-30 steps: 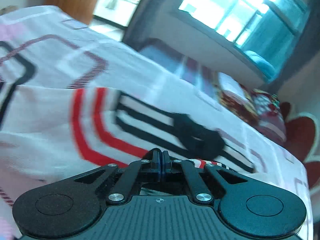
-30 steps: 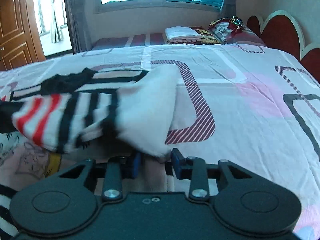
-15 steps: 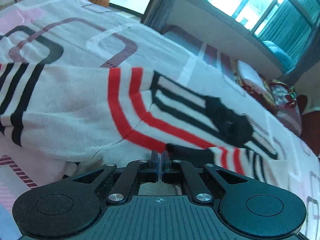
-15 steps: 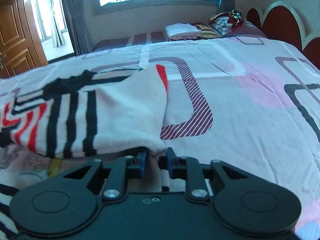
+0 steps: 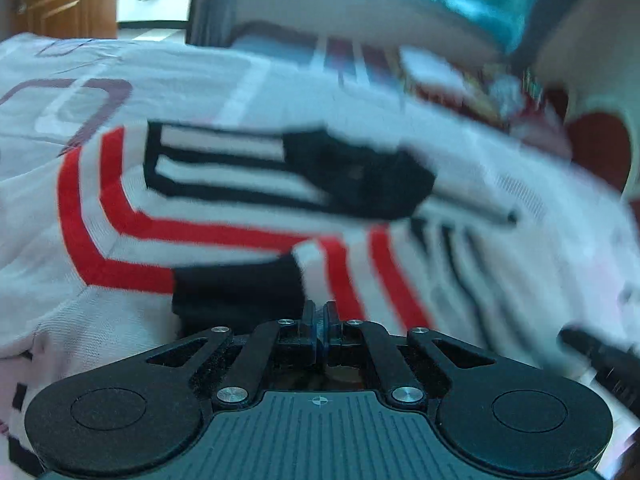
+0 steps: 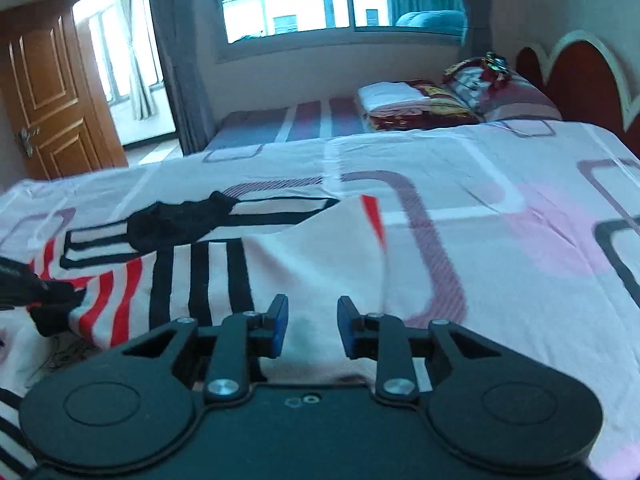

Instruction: Fold small clothes

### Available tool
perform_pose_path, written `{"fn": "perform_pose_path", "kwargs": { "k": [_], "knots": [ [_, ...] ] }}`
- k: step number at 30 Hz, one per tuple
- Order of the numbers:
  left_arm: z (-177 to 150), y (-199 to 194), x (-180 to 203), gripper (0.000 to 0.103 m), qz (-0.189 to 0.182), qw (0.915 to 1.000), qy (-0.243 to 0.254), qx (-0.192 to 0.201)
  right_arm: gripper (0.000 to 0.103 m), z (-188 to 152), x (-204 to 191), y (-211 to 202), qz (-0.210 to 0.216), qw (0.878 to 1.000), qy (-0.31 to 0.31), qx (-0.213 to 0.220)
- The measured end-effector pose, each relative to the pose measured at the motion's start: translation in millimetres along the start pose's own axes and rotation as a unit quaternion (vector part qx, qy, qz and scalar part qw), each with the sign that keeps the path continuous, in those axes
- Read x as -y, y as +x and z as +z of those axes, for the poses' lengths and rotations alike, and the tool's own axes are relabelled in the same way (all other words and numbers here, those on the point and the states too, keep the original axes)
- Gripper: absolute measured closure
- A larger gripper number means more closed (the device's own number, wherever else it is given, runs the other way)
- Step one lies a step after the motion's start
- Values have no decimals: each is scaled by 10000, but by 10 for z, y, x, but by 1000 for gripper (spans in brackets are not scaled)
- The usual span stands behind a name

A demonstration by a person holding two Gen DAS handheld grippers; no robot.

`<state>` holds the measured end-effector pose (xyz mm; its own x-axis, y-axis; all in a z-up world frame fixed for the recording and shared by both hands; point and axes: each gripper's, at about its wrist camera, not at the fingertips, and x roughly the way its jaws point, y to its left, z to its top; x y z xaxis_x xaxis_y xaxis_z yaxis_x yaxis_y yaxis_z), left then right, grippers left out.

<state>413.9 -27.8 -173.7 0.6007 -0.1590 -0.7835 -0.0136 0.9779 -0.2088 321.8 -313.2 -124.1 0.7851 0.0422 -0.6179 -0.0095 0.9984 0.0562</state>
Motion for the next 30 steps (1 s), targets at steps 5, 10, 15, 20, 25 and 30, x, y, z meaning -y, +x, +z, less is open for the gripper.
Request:
{"fn": "perform_pose_path", "kwargs": {
  "k": [5,10,15,20,25,30],
  "knots": [
    [-77,-84,-245,100,-161,9993,-302,121,79,-283,-16,282,-80,9976,-482,-490],
    [-25,-223,-102,99,5,9997,-154,183,76,-209,-2,221,20,9972,-413,-622],
    [123,-205,45,98,-93,9996,16,268,65,33,105,182,191,9992,-8,-363],
    [213,-168,-138,0,720,9961,-127,493,62,220,252,371,-78,9995,42,-319],
    [185,-42,-236,1,598,9976,-50,332,56,307,390,596,-154,9991,173,-344],
    [26,26,-260,20,666,9973,-69,308,55,417,566,868,-86,9971,622,-431]
  ]
}}
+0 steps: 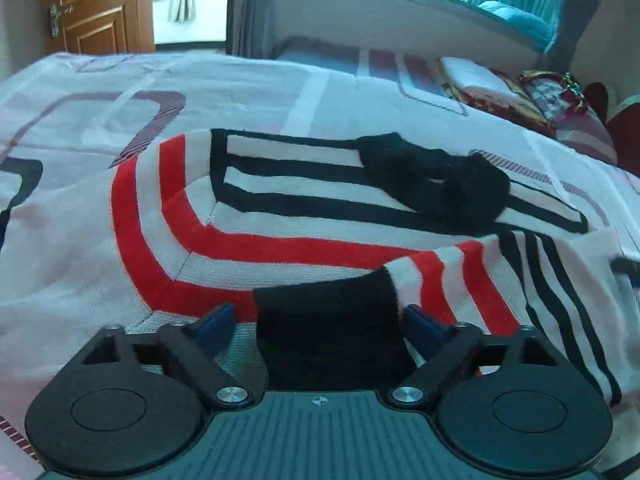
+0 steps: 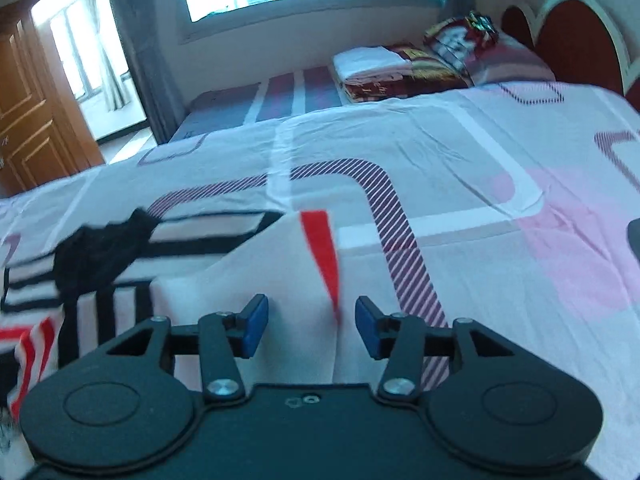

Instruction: Fold small clothes

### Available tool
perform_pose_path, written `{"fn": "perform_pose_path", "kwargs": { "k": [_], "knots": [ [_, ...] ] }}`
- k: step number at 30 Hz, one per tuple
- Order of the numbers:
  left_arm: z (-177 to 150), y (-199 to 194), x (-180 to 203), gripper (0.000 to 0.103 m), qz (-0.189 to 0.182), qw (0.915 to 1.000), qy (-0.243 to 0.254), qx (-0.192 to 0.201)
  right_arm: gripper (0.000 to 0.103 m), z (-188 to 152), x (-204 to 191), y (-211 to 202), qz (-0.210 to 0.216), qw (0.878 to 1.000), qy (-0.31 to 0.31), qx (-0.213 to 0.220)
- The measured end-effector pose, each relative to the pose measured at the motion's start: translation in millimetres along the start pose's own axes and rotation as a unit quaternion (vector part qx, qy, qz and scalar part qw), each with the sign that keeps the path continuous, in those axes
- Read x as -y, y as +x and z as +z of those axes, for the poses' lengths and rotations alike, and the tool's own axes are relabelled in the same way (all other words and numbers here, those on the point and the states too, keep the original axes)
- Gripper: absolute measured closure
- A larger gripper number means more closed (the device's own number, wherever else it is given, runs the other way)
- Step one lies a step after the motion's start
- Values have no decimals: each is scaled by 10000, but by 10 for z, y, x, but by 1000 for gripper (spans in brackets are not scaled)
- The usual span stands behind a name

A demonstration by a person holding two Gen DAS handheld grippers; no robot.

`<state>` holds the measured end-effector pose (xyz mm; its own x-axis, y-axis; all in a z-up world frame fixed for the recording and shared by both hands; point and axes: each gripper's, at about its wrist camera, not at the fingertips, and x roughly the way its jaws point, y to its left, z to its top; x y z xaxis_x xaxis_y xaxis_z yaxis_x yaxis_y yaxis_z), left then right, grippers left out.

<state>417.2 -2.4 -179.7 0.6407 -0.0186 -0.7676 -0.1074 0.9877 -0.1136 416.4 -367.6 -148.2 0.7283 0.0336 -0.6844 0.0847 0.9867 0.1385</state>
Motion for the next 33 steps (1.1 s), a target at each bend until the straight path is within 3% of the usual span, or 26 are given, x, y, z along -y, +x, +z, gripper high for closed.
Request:
{"fn": "perform_pose_path", "kwargs": {
  "k": [4,5,6,9,12,15,18,19,20,21,23,27,29,32,33],
  "knots": [
    [-81,-122,10,76,-7,9998,17,197,61,128,49,202,99,9999,120,-60],
    [-93,-141,14,83,1,9997,30,229,68,142,41,260,176,9997,97,-104],
    [-100,-147,17,84,27,9997,47,249,69,143,29,298,198,9997,65,-118],
    [-125,-144,27,87,124,9992,207,309,87,126,-65,247,111,9999,-128,22],
    [-112,-127,40,87,153,9992,231,304,87,84,-143,275,-315,9974,-647,90],
    [-57,-142,-6,86,67,9997,137,190,85,71,-101,301,-327,9984,-429,149],
    [0,-231,-54,73,48,9999,-16,128,77,83,-132,228,-449,9982,-373,161],
    [5,-254,-67,51,50,9999,-46,136,74,83,-144,165,-440,9983,-344,187],
    [12,-283,-87,20,52,9998,-97,135,72,77,-168,87,-389,9983,-353,241],
    [8,-306,-109,13,57,9997,-156,164,71,53,-221,-10,-270,9984,-392,309],
    [-8,-332,-122,11,160,9994,-154,282,71,-13,-370,-140,-18,9979,-570,294],
    [-59,-67,-184,11,380,9990,-47,-231,71,-246,-856,-250,537,9927,-1067,151],
    [-87,-108,-224,11,392,9992,-23,-121,71,-362,-1075,-237,689,9889,-1318,45],
    [-83,-289,-371,11,278,9992,-287,-92,70,-541,-1366,-128,663,9818,-1763,-248],
    [-78,-352,-440,11,225,9988,-419,-80,69,-581,-1427,-156,543,9797,-1925,-135]
  ]
}}
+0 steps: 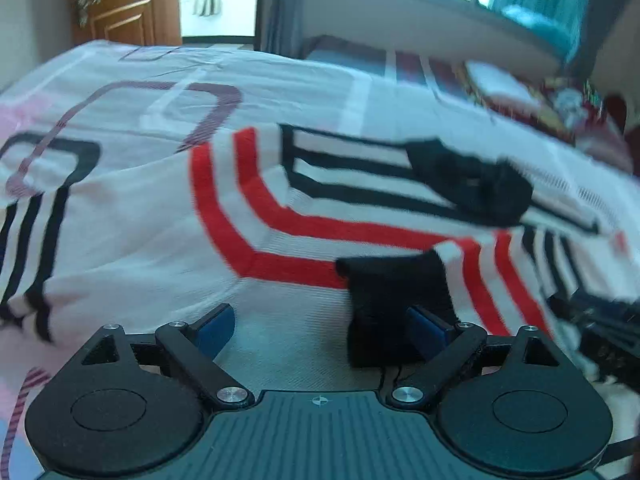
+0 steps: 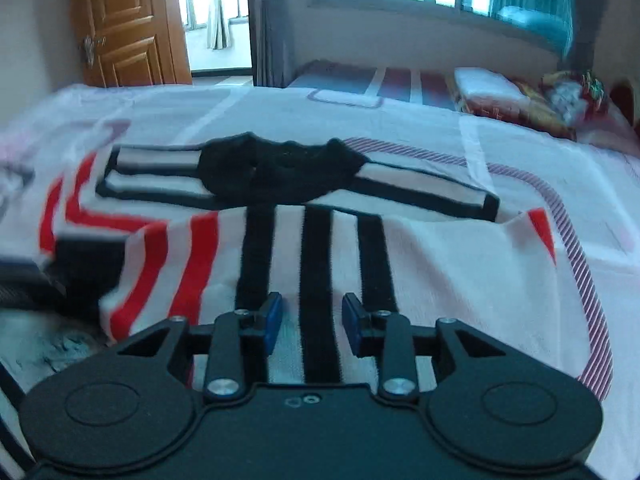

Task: Fold small clothes
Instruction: 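Release the sleeve cuff onto the sweater body with the right tool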

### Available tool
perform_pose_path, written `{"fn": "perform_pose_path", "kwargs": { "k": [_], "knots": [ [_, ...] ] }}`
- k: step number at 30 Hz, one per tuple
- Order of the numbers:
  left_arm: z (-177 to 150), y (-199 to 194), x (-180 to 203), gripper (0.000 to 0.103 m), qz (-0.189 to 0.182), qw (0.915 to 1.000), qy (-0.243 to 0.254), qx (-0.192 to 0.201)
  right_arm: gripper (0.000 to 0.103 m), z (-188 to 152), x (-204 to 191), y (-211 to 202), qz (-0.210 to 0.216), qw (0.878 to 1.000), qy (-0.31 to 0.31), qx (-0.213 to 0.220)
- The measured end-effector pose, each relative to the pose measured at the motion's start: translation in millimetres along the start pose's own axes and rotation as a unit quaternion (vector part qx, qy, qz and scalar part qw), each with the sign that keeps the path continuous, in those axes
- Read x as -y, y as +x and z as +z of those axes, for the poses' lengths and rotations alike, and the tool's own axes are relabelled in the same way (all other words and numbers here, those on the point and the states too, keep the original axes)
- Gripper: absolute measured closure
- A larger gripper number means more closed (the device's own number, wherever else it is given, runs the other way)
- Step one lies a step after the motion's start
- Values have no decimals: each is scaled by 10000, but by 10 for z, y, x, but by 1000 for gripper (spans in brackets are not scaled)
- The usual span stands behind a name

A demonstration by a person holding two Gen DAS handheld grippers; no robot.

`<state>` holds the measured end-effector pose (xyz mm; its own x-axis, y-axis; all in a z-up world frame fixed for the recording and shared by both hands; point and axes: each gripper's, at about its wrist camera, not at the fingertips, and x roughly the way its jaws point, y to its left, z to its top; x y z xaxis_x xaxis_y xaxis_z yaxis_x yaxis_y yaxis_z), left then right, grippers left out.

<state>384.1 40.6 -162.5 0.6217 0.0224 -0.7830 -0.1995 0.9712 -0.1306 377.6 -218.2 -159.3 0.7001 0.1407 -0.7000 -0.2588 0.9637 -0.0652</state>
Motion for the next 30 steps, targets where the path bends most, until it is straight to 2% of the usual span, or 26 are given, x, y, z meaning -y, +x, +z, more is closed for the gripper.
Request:
{"fn": "perform_pose_path", "kwargs": {
  "k": [3,7,15,21,30],
  "knots": [
    [33,-146,-206,11,22,9997,-235,9,69,56,-51,-102,225,9994,267,47],
    [48,-270,-459,11,416,9990,-141,43,68,127,-281,-233,521,9976,406,191],
    [45,-413,-1212,11,947,9948,-375,37,63,229,-973,-272,903,9957,65,208],
    [49,-419,-1731,11,1247,9902,-626,22,60,252,-1393,-186,968,9952,-95,102],
    [45,-345,-2317,11,1514,9837,-970,-29,56,227,-1584,-24,735,9972,-102,-29]
  ]
}}
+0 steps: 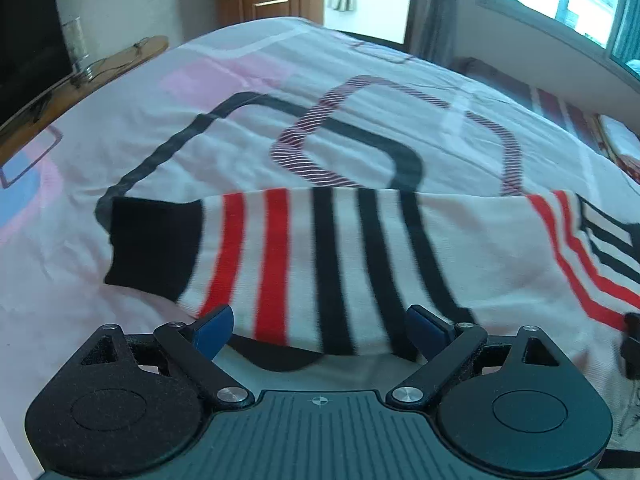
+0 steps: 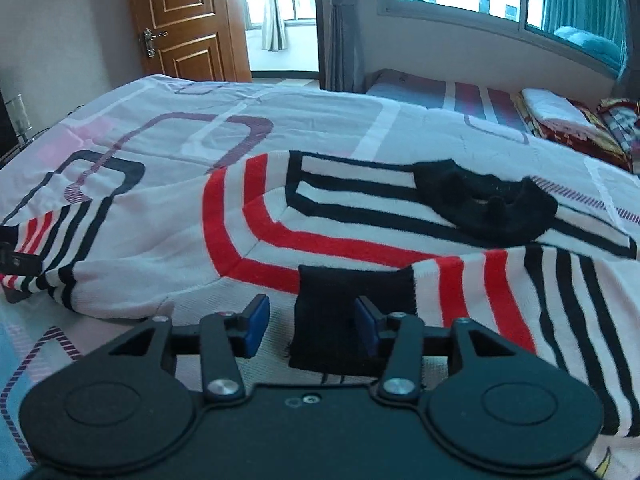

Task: Fold small clothes
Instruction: 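Release the sleeve cuff onto the sweater body with the right tool, then grasp the other black sleeve cuff with the left tool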

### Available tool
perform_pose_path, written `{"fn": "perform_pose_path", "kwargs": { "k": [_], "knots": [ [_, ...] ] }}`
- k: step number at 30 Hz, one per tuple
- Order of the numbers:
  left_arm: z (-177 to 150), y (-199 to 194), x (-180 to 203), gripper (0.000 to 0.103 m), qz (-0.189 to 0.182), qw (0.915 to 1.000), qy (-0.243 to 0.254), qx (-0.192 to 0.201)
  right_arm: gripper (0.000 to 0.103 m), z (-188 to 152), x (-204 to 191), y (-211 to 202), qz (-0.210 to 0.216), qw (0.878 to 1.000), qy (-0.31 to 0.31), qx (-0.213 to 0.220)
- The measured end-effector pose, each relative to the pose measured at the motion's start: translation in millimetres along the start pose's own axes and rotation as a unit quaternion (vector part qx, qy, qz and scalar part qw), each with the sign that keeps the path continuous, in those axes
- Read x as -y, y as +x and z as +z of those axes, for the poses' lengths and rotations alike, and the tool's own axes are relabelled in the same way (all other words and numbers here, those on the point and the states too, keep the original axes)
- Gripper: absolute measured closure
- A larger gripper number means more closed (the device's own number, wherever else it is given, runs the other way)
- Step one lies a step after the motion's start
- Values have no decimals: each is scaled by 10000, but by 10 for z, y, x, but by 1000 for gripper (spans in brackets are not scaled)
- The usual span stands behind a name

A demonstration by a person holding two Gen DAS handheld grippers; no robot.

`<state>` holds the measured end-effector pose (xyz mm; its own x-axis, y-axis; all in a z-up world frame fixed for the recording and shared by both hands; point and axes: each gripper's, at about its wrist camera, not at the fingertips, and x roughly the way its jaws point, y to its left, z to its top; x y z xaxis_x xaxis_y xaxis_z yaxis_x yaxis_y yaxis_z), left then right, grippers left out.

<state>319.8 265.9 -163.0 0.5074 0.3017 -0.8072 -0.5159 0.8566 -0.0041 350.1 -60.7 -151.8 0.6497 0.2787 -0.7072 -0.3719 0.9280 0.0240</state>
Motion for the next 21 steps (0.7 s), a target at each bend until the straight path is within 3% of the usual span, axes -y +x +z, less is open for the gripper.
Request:
{"fn": "perform_pose_path", "kwargs": {
  "k": [10,17,21],
  "knots": [
    [4,252,-334,11,70,9989,-404,-227,50,-10,-70,135,-190,9998,-29,-39],
    [-18,333,-674,11,-435,9910,-1263,-122,49,-5,-73,124,-165,9999,32,-7],
    [15,376,-823,11,-696,9802,-1850,79,49,8,-62,106,-149,9999,67,42]
  ]
}}
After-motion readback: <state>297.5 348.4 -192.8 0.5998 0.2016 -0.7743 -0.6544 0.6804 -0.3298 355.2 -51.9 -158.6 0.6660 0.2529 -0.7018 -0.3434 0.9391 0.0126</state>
